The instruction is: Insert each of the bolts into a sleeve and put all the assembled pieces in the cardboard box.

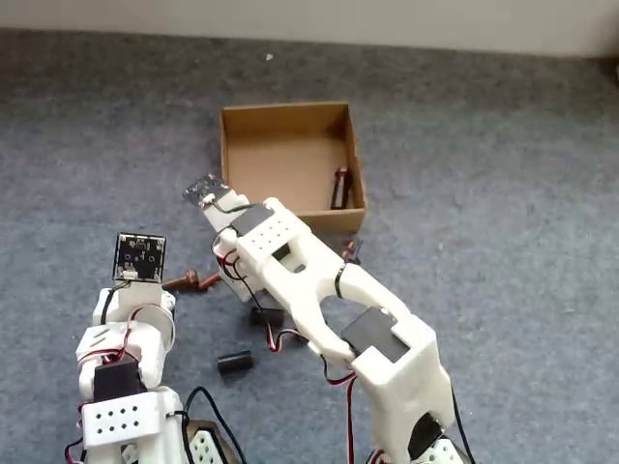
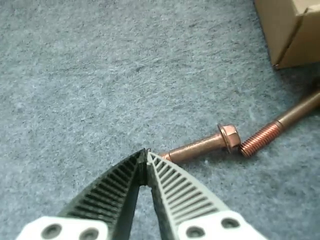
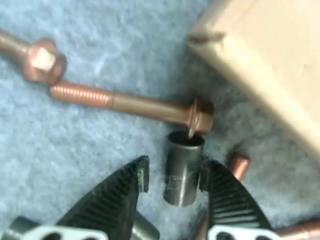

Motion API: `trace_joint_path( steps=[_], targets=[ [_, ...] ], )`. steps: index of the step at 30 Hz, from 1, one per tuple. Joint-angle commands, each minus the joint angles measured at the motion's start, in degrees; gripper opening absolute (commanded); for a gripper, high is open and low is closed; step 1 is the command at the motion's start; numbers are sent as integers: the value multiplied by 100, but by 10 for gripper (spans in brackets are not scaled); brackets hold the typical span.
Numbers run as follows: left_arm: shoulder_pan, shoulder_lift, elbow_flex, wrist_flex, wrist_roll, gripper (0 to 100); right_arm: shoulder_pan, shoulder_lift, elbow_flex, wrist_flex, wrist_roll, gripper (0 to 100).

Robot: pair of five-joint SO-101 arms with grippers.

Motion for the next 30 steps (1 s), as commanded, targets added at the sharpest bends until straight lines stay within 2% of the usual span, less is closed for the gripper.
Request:
trace_joint_path(
  steps=[1, 7, 10, 14, 19, 22, 26, 30],
  targets=[
    [101, -48, -198, -97, -70, 7, 119, -48, -189, -189, 79, 152],
    [101, -48, -189, -97, -70, 7, 119, -48, -171, -145, 97, 2],
    [101, -48, -189, -97, -70, 7, 92, -92, -180, 127, 97, 5],
    [101, -48, -189, -97, -70, 7, 84, -497, -224, 989, 97, 5],
    [101, -48, -171, -97, -70, 7, 101, -1842, -154, 1552, 62, 5],
    [101, -48, -84, -123, -79, 7, 119, -2818, 418, 1789, 53, 5],
    [101, -48, -84, -123, -79, 7, 136, -4180, 1455, 1675, 44, 5],
    [101, -48, -75, -123, -79, 7, 664, -5402, 2545, 1138, -422, 5]
  ],
)
